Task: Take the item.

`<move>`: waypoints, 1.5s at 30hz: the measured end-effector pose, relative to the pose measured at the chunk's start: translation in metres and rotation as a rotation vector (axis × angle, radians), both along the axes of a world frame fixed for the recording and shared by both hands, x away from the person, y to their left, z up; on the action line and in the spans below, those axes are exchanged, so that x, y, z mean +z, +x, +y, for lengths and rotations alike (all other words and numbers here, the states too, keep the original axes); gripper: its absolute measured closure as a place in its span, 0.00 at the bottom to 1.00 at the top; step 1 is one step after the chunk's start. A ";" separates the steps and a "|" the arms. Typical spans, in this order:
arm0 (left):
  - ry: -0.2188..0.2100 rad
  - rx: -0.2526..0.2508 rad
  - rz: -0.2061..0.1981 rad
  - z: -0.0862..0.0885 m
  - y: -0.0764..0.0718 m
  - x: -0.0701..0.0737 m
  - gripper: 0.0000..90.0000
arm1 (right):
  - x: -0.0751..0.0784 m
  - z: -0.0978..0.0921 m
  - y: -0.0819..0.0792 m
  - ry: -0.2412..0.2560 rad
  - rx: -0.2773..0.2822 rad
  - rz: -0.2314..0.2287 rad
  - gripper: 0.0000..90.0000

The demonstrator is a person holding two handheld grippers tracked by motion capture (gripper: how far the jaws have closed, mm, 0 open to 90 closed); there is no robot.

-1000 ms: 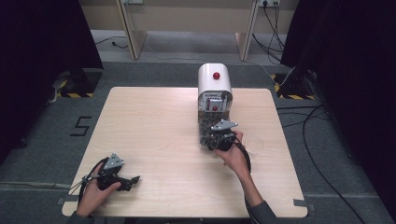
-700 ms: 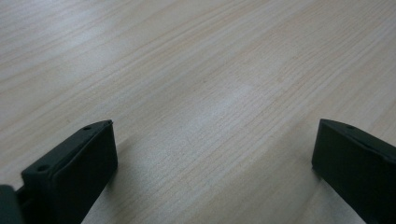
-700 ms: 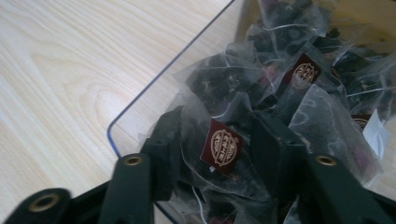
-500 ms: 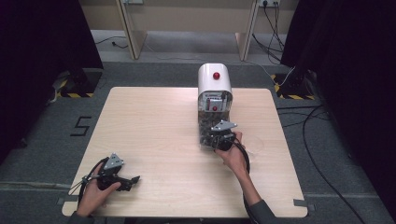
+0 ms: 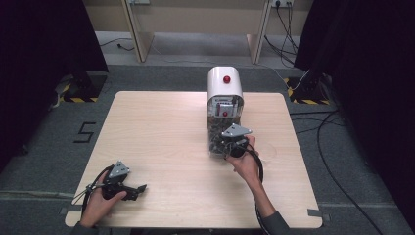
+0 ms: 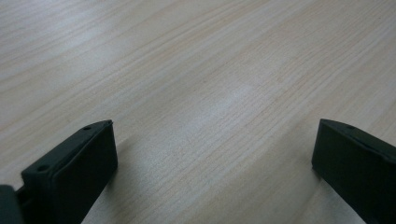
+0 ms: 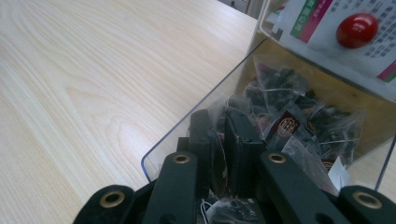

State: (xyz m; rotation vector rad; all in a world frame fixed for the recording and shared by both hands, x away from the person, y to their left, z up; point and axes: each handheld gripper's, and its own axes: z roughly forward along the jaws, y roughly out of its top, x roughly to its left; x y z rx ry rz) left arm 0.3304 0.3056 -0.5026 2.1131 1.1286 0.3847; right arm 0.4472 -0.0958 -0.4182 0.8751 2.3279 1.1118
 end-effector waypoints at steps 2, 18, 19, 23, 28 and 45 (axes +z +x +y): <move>0.000 0.000 0.000 0.000 0.000 0.000 0.00 | 0.003 0.000 -0.001 0.008 0.005 -0.005 0.91; 0.000 0.000 0.000 0.000 0.000 0.000 0.00 | 0.022 -0.012 -0.007 0.050 -0.004 -0.044 0.92; 0.000 0.000 0.000 0.000 0.000 0.000 0.00 | 0.024 -0.013 -0.008 0.058 -0.010 -0.038 0.92; 0.000 0.000 0.000 0.000 0.000 0.000 0.00 | 0.027 -0.019 -0.008 0.065 -0.019 -0.049 0.93; 0.000 0.000 0.000 0.000 0.000 0.000 0.00 | 0.033 -0.026 -0.011 0.076 -0.022 -0.057 0.93; 0.000 0.000 0.000 0.000 0.000 0.000 0.00 | 0.049 -0.042 -0.017 0.092 -0.020 -0.097 1.00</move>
